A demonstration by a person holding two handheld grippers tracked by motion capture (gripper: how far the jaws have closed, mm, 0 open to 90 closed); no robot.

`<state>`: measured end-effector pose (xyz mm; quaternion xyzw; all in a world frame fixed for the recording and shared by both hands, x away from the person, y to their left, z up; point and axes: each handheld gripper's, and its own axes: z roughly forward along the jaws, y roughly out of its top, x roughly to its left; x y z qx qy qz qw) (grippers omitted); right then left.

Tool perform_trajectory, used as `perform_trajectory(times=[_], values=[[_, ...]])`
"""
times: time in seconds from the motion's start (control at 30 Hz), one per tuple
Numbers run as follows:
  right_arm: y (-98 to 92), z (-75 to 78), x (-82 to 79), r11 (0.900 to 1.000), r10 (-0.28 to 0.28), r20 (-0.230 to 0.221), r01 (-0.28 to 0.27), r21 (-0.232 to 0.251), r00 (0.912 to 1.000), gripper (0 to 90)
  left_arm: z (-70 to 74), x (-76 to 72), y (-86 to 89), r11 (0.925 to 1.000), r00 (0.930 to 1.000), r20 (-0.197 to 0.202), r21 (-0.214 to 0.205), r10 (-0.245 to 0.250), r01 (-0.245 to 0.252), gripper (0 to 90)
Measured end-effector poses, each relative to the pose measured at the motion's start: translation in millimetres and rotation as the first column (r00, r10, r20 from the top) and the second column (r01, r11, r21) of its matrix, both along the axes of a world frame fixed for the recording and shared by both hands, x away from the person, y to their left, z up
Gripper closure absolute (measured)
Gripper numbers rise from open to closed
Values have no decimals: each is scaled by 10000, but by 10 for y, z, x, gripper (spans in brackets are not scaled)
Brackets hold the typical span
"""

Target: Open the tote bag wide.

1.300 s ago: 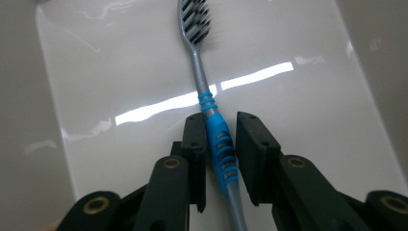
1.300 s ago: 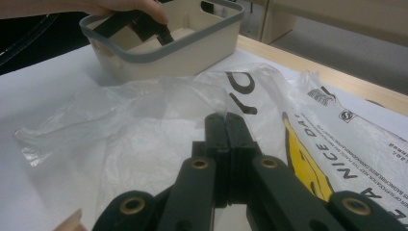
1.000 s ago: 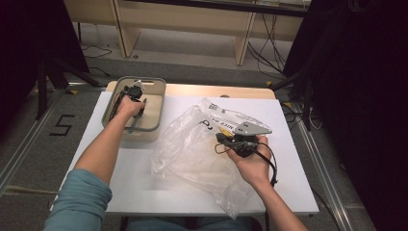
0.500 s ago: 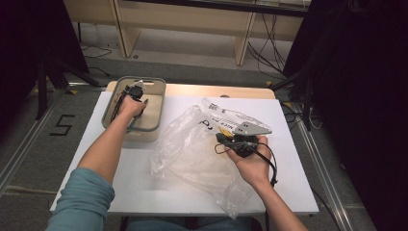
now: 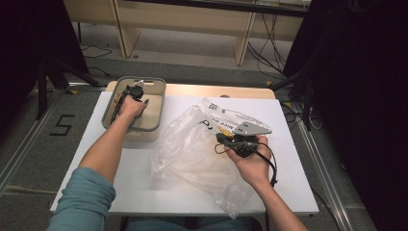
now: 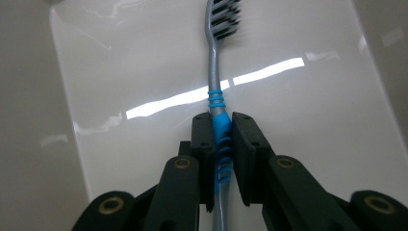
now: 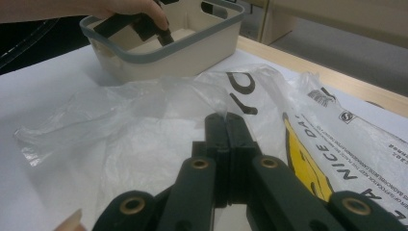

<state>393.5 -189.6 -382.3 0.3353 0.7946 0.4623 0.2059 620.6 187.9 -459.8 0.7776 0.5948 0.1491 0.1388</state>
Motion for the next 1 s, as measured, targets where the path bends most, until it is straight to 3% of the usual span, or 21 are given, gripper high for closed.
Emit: perform_trajectory(times=[0.8, 1.0], values=[[6, -8, 3, 10000, -10, -12, 10, 5, 10000, 900, 2, -8, 17, 10000, 9998, 193, -89, 45, -43, 795], [4, -13, 5, 10000, -13, -5, 13, -6, 10000, 900, 30, -12, 30, 9999, 9992, 393, -103, 57, -53, 795]])
